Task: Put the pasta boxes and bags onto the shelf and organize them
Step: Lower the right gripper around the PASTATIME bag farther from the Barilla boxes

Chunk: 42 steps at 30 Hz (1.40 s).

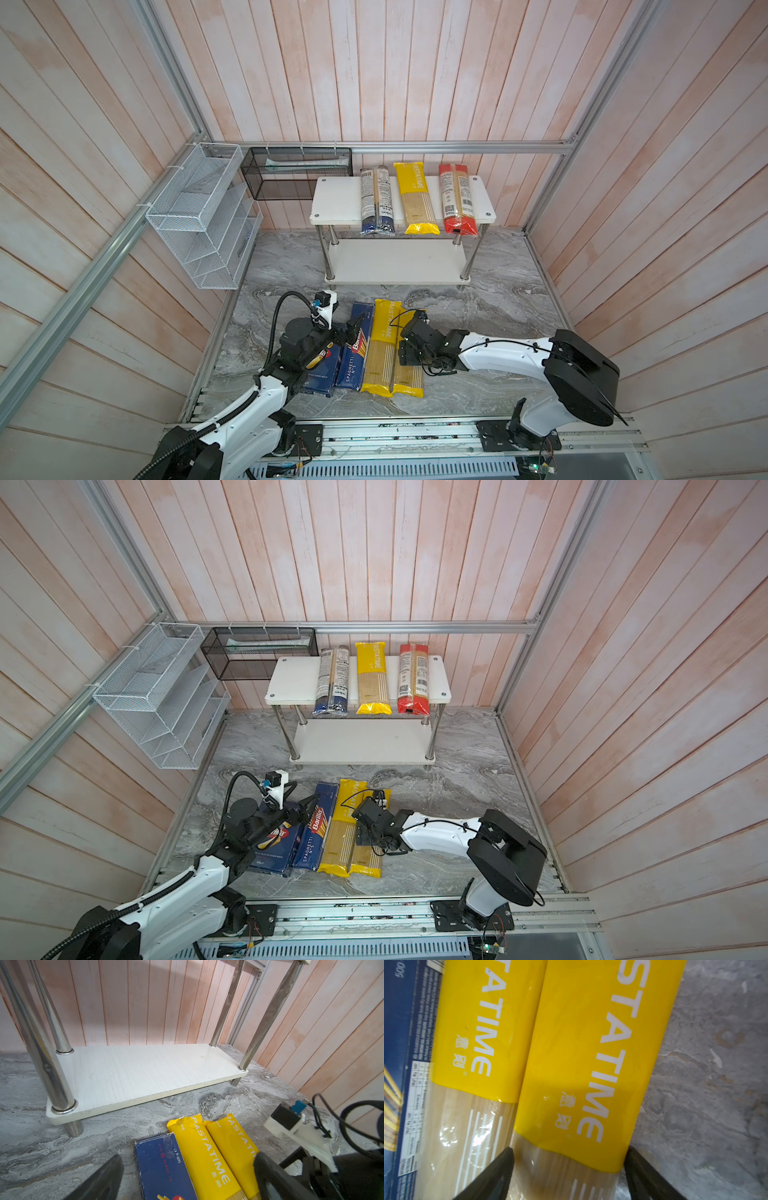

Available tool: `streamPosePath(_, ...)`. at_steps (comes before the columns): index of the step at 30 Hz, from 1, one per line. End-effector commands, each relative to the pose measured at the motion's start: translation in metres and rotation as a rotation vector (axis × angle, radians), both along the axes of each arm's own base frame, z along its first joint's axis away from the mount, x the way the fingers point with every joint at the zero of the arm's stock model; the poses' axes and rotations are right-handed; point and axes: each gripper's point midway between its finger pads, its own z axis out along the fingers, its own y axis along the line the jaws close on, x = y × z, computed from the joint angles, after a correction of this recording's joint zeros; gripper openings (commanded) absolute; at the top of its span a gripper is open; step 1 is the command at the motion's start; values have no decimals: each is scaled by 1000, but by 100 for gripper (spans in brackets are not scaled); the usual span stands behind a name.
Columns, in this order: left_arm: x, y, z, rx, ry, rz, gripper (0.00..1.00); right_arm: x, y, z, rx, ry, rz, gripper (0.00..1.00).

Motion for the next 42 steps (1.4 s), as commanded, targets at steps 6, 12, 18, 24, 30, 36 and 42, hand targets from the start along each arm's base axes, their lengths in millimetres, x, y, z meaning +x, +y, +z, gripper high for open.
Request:
streamPosePath(6, 0, -4, 7, -7, -24, -21, 100, -4, -15, -18, -121, 59, -15, 83)
streamPosePath(12, 0, -4, 8, -8, -22, -19, 100, -6, -38, -16, -178, 55, -38, 86)
streamPosePath(18, 1, -4, 9, -7, -23, -17, 100, -14, -68, -22, -231, 84, -71, 86)
streamPosePath(24, 1, -5, 8, -9, -21, -20, 100, -15, -75, -10, -205, 61, -31, 86)
streamPosePath(30, 1, -4, 9, -9, -22, -18, 100, -1, -59, 28, -115, -50, 25, 90)
streamPosePath(36, 1, -4, 10, -10, -25, -19, 100, -1, -50, 28, -124, -55, 79, 95)
streamPosePath(42, -1, -3, 12, -11, -31, -18, 100, 3, -47, 19, -160, -56, 89, 98)
